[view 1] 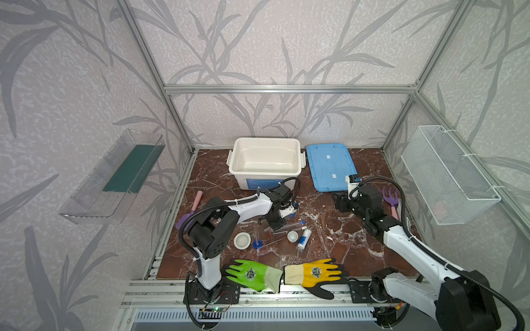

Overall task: Organize the chemistry lab equipment
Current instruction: 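Close the left gripper on the blue-capped clear test tube, then lift the tube with the left gripper while the right gripper reaches toward it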

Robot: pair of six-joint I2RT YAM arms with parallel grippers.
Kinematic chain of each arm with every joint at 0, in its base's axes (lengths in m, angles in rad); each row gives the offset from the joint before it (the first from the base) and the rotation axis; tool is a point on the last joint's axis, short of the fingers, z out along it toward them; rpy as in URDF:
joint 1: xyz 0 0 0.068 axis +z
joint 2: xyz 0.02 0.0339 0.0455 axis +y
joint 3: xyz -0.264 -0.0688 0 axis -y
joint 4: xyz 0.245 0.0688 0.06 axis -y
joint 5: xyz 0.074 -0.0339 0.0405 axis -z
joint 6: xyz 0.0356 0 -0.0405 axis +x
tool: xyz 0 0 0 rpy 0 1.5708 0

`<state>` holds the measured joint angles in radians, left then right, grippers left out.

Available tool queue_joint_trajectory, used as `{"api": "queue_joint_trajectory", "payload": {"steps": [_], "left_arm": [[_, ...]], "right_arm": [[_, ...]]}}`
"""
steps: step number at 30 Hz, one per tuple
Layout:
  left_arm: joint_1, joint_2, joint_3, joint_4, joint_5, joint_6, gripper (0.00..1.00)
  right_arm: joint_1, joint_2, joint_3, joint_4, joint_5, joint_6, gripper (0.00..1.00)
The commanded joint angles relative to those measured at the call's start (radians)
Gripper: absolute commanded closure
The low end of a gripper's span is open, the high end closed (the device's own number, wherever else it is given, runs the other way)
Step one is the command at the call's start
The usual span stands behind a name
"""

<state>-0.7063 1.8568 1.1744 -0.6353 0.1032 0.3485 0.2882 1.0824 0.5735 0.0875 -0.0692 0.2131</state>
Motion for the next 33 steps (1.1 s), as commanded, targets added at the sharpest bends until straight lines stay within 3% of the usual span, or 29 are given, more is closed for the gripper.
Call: {"api": "queue_joint_trajectory", "payload": {"steps": [1, 8, 14, 21, 28, 33], "left_arm": [[-0.003, 0.017, 0.026, -0.013, 0.005, 0.024, 0.83], [-0.001, -0.008, 0.042, -0.009, 0.012, 0.017, 0.85], [0.004, -0.114, 0.042, 0.026, 0.048, -0.011, 0.86], [0.024, -0.269, -0.005, 0.089, 0.120, -0.081, 0.86], [0.047, -0.452, -0.160, 0.374, 0.201, -0.224, 0.86], [0.060, -0.512, -0.210, 0.482, 0.253, -0.279, 0.85]], "right_arm": [[0.003, 0.002, -0.012, 0.028, 0.009, 0.000, 0.38], [0.003, -0.006, 0.001, 0.000, -0.013, 0.009, 0.38], [0.002, -0.001, 0.053, -0.073, -0.079, 0.017, 0.37], [-0.003, 0.010, 0.152, -0.173, -0.319, 0.011, 0.36], [-0.001, 0.040, 0.354, -0.371, -0.488, -0.052, 0.35], [0.045, 0.072, 0.432, -0.358, -0.599, -0.018, 0.35]]}}
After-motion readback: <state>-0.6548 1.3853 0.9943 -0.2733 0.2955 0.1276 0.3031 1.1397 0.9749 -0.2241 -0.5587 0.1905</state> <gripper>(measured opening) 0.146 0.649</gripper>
